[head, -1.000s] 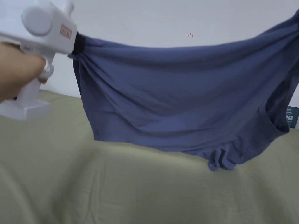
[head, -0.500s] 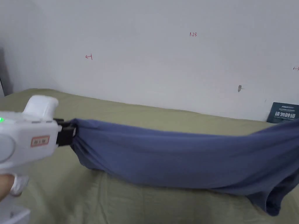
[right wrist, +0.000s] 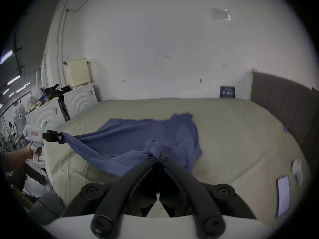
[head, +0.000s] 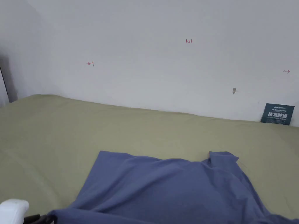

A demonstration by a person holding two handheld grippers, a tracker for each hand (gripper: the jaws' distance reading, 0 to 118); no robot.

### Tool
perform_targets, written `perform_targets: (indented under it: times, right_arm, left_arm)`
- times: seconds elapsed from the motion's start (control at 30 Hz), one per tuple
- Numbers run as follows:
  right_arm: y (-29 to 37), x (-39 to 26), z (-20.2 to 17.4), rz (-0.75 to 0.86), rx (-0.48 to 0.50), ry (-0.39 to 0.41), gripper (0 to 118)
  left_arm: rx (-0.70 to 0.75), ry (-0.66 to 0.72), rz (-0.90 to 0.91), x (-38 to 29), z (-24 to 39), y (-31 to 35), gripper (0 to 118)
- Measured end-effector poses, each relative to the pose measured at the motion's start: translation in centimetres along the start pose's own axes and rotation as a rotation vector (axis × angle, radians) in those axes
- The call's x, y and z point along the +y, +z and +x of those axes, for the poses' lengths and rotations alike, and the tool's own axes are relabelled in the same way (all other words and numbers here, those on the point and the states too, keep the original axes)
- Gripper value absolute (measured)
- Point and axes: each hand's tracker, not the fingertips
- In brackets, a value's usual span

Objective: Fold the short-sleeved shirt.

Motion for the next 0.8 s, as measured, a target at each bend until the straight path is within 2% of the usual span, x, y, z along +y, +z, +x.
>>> perform_targets:
  times: [0.07, 0.2, 0.33, 0.37, 0.4, 0.43, 0.47, 0.5, 0.53, 0.57, 0.6, 0.63, 0.67, 0.8]
  right_arm:
    - [0.2, -1.8, -0.1, -0.019, -0.012, 0.003, 0]
    - [0.4, -5.0, 0.3, -0.09, -0.041, -0.048, 0]
    - [0.4, -7.9, 2.2, -0.161, -0.13, -0.082, 0]
    - [0.4, -8.5, 2.6, -0.169, -0.131, -0.113, 0]
    - [0.5, -9.0, 2.9, -0.181, -0.141, -0.153, 1]
    - [0.5, -9.3, 3.2, -0.173, -0.148, -0.192, 11]
    - [0.6, -9.5, 3.5, -0.169, -0.173, -0.218, 33]
    - [0.9, -9.6, 3.5, -0.158, -0.211, -0.232, 80]
    - [1.4, -9.7, 3.4, -0.134, -0.243, -0.241, 99]
    - [2.0, -9.4, 3.3, -0.123, -0.248, -0.283, 105]
    - [2.7, -8.9, 2.9, -0.094, -0.241, -0.293, 105]
    - [3.8, -8.4, 2.1, -0.035, -0.221, -0.28, 111]
    - [4.7, -7.6, 0.9, -0.005, -0.228, -0.244, 111]
    - [6.8, -5.3, -3.8, 0.04, -0.314, -0.011, 109]
  left_arm:
    - [0.001, -0.015, -0.037, -1.6, -0.1, 0.0, 7]
    - [0.004, -0.019, -0.066, -4.1, -0.8, -0.8, 7]
    - [-0.008, 0.0, -0.049, -5.2, -0.6, -0.9, 9]
    - [-0.017, -0.003, -0.048, -5.4, -0.6, -1.0, 12]
    - [-0.015, -0.014, -0.055, -5.7, -0.4, -1.1, 25]
    - [-0.004, -0.029, -0.064, -5.9, -0.3, -1.1, 44]
    - [0.015, -0.048, -0.08, -6.3, 0.3, -0.8, 66]
    - [0.039, -0.047, -0.099, -6.6, 0.3, -0.6, 84]
    - [0.054, -0.021, -0.105, -6.8, 0.3, 0.0, 85]
    - [0.053, 0.018, -0.086, -6.9, 0.1, 0.9, 85]
    - [0.062, 0.065, -0.049, -6.7, 0.6, 2.5, 85]
    - [0.09, 0.092, -0.015, -6.4, 1.0, 3.7, 85]
    - [0.099, 0.108, 0.016, -6.0, 1.4, 4.9, 85]
    - [0.188, 0.083, 0.123, -4.3, 4.9, 9.1, 84]
